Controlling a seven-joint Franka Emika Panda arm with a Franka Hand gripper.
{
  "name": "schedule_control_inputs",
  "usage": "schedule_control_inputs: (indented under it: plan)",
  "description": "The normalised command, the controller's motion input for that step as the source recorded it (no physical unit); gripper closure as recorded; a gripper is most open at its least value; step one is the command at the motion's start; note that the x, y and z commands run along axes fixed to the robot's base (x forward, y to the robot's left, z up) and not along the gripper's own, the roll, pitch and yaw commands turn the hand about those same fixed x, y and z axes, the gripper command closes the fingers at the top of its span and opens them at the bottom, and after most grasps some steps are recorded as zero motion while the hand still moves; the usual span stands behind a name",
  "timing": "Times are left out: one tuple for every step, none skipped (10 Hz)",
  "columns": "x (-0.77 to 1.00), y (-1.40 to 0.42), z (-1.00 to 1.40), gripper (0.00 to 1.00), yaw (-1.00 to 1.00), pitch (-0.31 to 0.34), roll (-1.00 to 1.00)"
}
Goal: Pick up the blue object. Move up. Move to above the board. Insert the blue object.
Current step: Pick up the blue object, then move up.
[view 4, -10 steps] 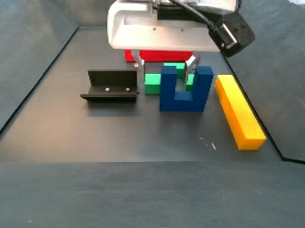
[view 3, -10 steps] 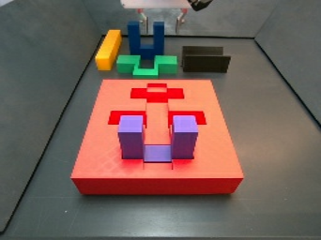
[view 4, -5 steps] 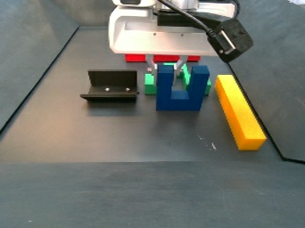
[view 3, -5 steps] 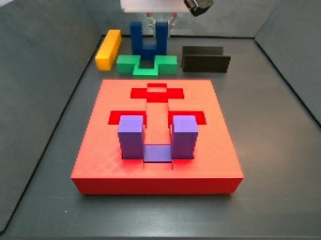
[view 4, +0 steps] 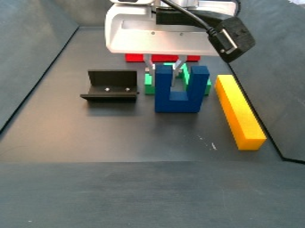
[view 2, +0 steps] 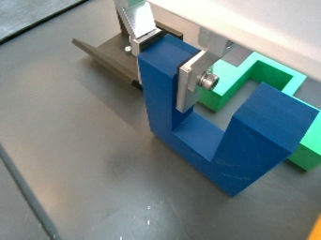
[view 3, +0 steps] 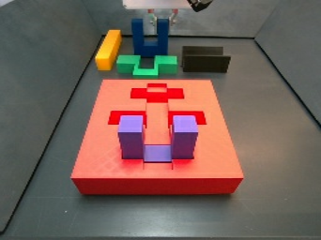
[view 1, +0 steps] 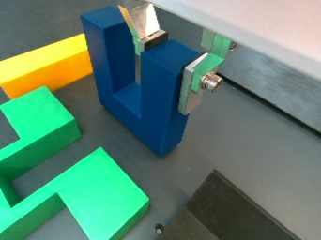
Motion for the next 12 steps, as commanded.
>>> schedule_control_inputs:
  plan:
    - [0.0, 0.0, 0.0, 1.0, 0.0, 0.0, 0.0]
    - [0.0, 0.0, 0.0, 1.0, 0.0, 0.0, 0.0]
    - [0.0, 0.0, 0.0, 1.0, 0.0, 0.0, 0.0]
    - [0.0, 0.0, 0.0, 1.0, 0.0, 0.0, 0.0]
    - [0.0, 0.0, 0.0, 1.0, 0.0, 0.0, 0.0]
    - [0.0, 0.0, 0.0, 1.0, 0.0, 0.0, 0.0]
    - [0.0, 0.0, 0.0, 1.0, 0.0, 0.0, 0.0]
    - [0.0, 0.0, 0.0, 1.0, 0.0, 0.0, 0.0]
    - [0.0, 0.0, 0.83, 1.0, 0.0, 0.0, 0.0]
    - [0.02, 0.01, 0.81, 1.0, 0.02, 0.005, 0.01]
    - [0.0, 0.01, 0.51, 1.0, 0.03, 0.055, 0.03]
    - [0.03, 0.01, 0.23, 1.0, 0.02, 0.035, 0.06]
